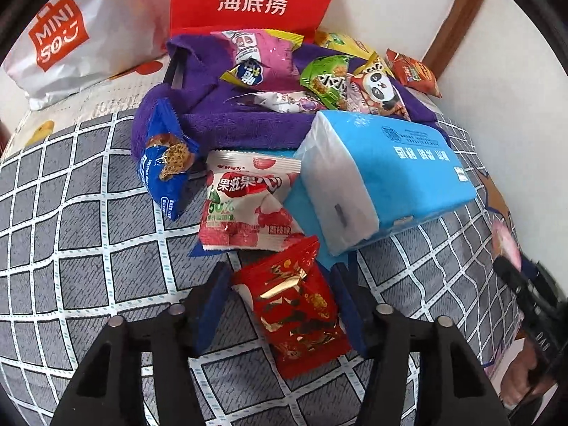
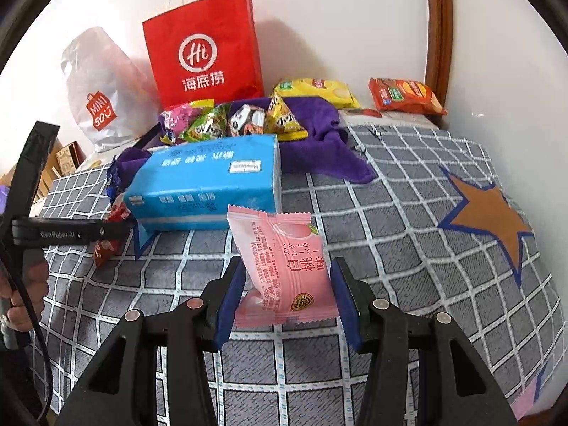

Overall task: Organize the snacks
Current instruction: 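Lift and carry both held packets toward the purple towel, then lower the pink packet onto the towel and open right tool while left tool carries red packet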

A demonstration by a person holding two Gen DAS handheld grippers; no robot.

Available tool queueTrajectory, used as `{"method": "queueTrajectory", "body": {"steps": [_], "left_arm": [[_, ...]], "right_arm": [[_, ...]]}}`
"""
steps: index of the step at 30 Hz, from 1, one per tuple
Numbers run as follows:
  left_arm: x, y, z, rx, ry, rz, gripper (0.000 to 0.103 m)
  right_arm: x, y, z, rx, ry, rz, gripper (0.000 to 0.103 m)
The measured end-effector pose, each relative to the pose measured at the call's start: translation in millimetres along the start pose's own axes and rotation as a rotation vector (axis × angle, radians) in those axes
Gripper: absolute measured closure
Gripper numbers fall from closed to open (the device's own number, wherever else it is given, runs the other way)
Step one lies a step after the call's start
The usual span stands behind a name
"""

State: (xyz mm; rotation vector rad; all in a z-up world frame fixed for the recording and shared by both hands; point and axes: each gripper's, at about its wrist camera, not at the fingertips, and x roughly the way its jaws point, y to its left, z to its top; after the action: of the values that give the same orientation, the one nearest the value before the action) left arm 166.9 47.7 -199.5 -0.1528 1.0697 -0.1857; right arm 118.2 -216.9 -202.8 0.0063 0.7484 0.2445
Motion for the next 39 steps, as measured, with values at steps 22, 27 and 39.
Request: {"method": "queueTrajectory", "body": {"steps": [22, 27, 39], "left_arm": [[-66, -6, 21, -0.021, -0.083, -0.1, 0.055], [-76, -15, 48, -0.005, -0.098, -0.101, 0.055], [-89, -33, 113, 0.049, -0.164, -0.076, 0.055]], "right_arm": [[-24, 25, 70, -0.053, -0.116, 0.025, 0.054], [-20, 23, 96, -0.064, -0.118, -0.005, 0.054], [4, 21, 164, -0.059, -0.121, 0.032, 0.054]]}}
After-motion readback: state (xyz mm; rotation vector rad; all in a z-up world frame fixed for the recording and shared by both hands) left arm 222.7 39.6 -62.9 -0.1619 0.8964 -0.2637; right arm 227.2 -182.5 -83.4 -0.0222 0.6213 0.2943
